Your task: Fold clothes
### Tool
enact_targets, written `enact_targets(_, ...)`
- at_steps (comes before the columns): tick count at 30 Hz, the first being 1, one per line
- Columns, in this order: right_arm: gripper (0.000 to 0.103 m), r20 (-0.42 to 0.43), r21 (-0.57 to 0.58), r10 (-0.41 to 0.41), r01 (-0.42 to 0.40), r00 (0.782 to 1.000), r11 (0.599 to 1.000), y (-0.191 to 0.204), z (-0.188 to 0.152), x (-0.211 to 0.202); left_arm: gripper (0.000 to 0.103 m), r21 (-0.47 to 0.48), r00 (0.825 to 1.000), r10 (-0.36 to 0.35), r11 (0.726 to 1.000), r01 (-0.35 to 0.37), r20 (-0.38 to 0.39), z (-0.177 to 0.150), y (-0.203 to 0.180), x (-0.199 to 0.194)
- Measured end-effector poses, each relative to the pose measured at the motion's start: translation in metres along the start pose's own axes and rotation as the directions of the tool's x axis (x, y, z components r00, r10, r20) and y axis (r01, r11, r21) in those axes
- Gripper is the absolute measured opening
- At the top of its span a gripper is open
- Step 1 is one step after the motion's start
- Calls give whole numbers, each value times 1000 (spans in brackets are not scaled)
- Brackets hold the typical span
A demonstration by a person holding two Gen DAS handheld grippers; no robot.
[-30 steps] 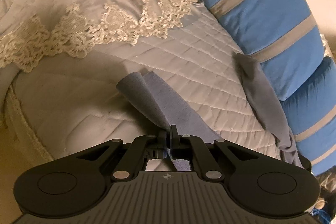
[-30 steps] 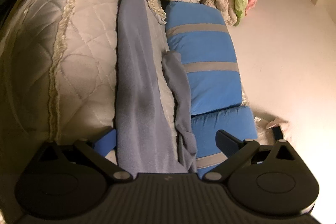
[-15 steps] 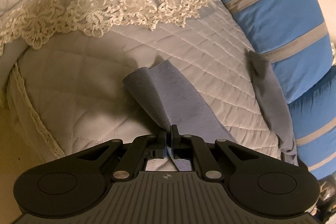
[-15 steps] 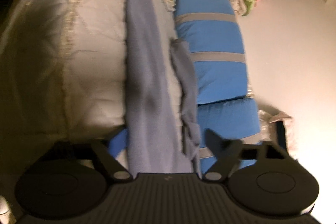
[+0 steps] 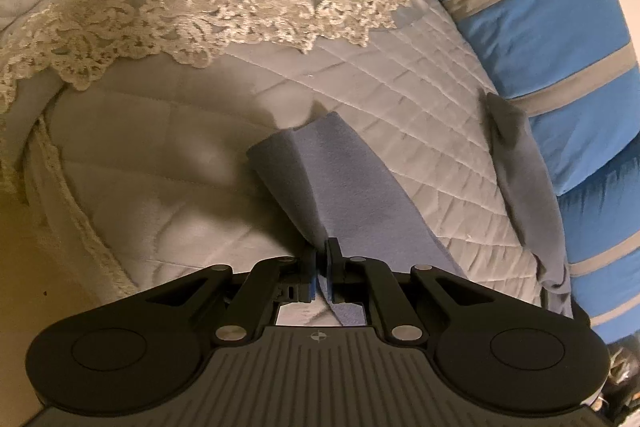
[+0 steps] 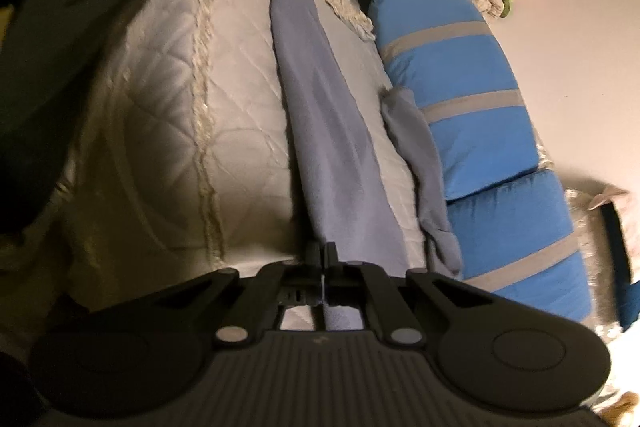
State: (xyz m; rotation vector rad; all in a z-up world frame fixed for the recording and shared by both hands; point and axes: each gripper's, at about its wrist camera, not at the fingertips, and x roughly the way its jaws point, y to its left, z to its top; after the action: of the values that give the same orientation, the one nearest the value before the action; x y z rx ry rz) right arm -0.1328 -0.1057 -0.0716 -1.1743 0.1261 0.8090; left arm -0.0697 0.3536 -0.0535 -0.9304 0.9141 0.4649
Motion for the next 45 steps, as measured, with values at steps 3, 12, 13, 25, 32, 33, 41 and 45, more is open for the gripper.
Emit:
enact_targets(3, 1, 45, -12, 120, -119, 992, 993, 2, -1, -9, 7, 28, 997, 72, 997, -73, 24, 6, 0, -12)
enact_targets(12, 88, 161, -2, 120, -121, 980, 993, 7, 0, -15, 34, 148, 979, 79, 983, -108, 189, 40, -10, -22)
enact_targets(13, 91, 171, 15, 105, -109, 980, 994, 3, 1, -14, 40, 172, 976, 62, 980, -99, 207, 44, -14, -19)
enact_targets(25, 93, 132, -61, 134, -127, 982, 990, 16, 2, -2, 6, 341, 992, 33, 937, -74, 125, 50, -42, 43)
enact_targets(32, 93, 128, -73, 139, -131, 982, 989, 21, 4, -2, 9, 415, 957, 1, 901, -127, 291, 47, -50, 28)
enact_targets(33, 93, 125, -73, 136, -128, 983, 989, 21, 4, -2, 9, 408, 952, 43, 897, -171, 303, 48, -51, 31)
enact_targets(41, 102, 114, -1, 68, -68, 991, 998, 11, 6, 1, 32, 234, 926, 99, 953, -194, 365, 51, -32, 12)
enact_targets(45, 103, 101, 107, -15, 4, 995, 994, -4, 7, 5, 52, 322, 930, 44, 931, -171, 365, 34, -58, 2)
